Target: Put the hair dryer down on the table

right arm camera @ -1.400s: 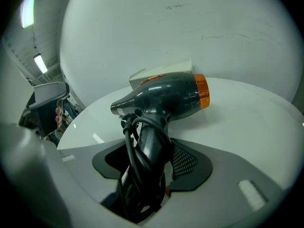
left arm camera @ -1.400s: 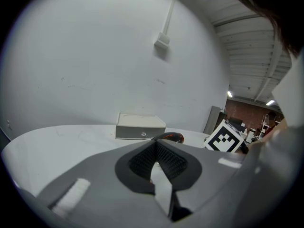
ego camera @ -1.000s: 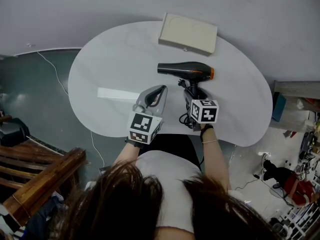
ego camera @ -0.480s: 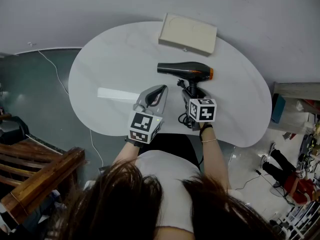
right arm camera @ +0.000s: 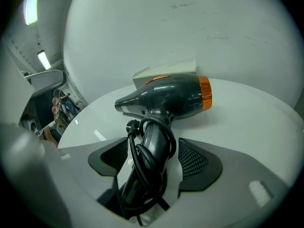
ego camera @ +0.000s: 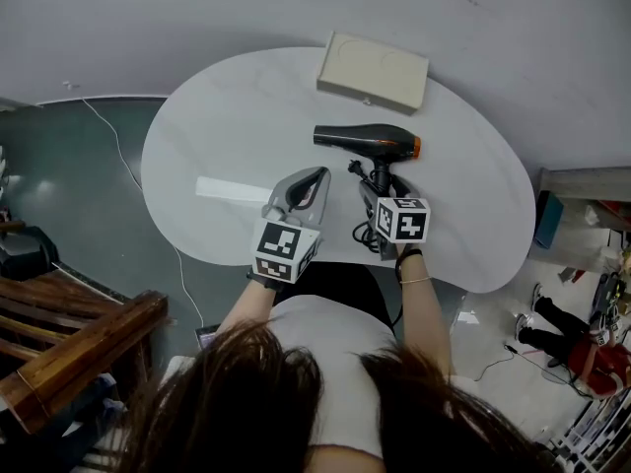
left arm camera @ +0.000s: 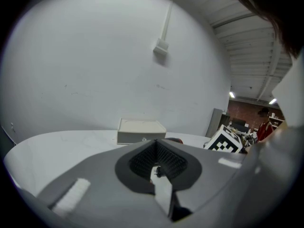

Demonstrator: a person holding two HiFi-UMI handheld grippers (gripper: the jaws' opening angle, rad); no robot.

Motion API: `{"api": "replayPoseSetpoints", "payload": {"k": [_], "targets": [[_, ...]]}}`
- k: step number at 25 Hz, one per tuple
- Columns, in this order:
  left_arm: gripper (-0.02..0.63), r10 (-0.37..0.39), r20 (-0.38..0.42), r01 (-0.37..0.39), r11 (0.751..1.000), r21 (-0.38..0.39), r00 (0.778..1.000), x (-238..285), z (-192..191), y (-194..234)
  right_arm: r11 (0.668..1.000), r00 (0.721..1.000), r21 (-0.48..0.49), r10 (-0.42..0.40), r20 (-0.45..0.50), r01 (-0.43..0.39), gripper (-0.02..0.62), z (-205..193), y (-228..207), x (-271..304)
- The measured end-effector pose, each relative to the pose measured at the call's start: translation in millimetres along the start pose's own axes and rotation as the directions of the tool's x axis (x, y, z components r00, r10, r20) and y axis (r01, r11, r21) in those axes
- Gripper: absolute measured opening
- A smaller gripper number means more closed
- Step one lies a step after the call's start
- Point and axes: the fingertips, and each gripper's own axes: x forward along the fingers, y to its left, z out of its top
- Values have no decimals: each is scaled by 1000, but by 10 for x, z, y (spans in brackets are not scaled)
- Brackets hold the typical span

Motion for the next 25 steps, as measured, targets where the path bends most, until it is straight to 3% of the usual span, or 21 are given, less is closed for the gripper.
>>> {"api": "replayPoseSetpoints", "payload": {"k": [15, 25], "targets": [[56, 14, 88, -18, 999, 47, 996, -188, 391, -82, 1000, 987, -28, -3, 161, 7, 308, 417, 52, -575], [55, 15, 174, -31, 996, 88, 985, -303, 781, -140, 998, 929, -63, 21, 371, 2, 307, 1012, 132, -1300]]}}
